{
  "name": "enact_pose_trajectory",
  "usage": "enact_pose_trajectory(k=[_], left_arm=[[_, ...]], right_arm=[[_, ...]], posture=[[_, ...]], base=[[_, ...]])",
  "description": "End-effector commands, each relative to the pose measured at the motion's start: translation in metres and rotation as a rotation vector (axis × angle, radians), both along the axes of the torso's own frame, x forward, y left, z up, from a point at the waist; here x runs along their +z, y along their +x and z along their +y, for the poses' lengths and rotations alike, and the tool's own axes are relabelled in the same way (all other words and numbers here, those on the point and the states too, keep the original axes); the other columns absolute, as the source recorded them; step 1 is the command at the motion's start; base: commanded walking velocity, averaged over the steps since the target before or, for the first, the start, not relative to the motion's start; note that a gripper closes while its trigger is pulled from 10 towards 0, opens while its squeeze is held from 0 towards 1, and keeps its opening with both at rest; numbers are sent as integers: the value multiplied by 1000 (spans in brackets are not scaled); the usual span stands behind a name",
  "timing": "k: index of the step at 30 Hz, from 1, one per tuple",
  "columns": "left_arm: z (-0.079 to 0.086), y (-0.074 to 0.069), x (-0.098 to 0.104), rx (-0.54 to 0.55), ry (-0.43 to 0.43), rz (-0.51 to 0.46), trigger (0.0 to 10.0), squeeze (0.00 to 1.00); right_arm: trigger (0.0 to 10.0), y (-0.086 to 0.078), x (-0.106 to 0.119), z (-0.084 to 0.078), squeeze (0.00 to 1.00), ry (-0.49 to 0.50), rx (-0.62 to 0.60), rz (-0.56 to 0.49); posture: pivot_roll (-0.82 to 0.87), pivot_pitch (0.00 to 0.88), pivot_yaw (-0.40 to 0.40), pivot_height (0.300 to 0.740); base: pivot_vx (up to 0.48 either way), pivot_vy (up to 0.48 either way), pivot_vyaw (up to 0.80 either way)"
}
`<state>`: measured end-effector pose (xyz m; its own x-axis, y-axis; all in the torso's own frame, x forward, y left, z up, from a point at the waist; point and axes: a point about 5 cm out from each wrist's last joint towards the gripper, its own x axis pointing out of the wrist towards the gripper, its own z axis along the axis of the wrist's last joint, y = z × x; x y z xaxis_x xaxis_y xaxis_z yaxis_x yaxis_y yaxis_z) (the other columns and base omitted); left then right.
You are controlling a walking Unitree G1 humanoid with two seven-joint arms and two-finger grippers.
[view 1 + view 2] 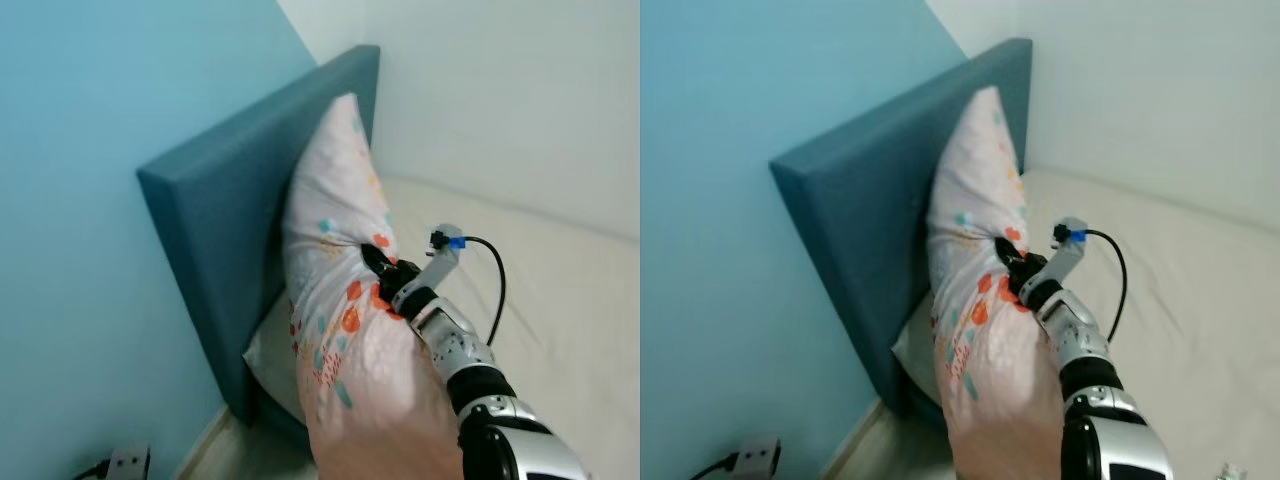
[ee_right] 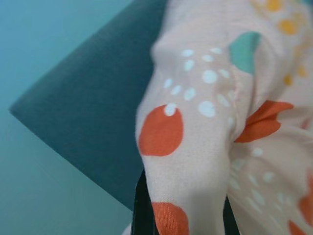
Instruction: Clean up the room
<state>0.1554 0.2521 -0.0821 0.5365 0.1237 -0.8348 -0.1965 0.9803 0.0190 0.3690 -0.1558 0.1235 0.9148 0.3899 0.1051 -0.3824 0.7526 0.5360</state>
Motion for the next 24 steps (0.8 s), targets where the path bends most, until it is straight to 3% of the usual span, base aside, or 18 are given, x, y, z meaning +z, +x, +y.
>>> enact_pose_trajectory(k=[1,12,24], left_arm=[[1,-4,-1,-2,7,21,10000,0],[-3,-9,-5,11,7,31,10000,0],[-31,-5,-11,-9,-14,29,10000,0]], right_arm=[[10000,6,21,-9,0,6,-60,-96],[10000,9,24,-18,0,7,-126,-91],[10000,10,22,-30,0,-6,-241,-55]], posture=[[-25,30,-3,740],[-25,24,-7,740],[-24,28,-8,740]], base=[[0,0,763],[0,0,763],[0,0,763]])
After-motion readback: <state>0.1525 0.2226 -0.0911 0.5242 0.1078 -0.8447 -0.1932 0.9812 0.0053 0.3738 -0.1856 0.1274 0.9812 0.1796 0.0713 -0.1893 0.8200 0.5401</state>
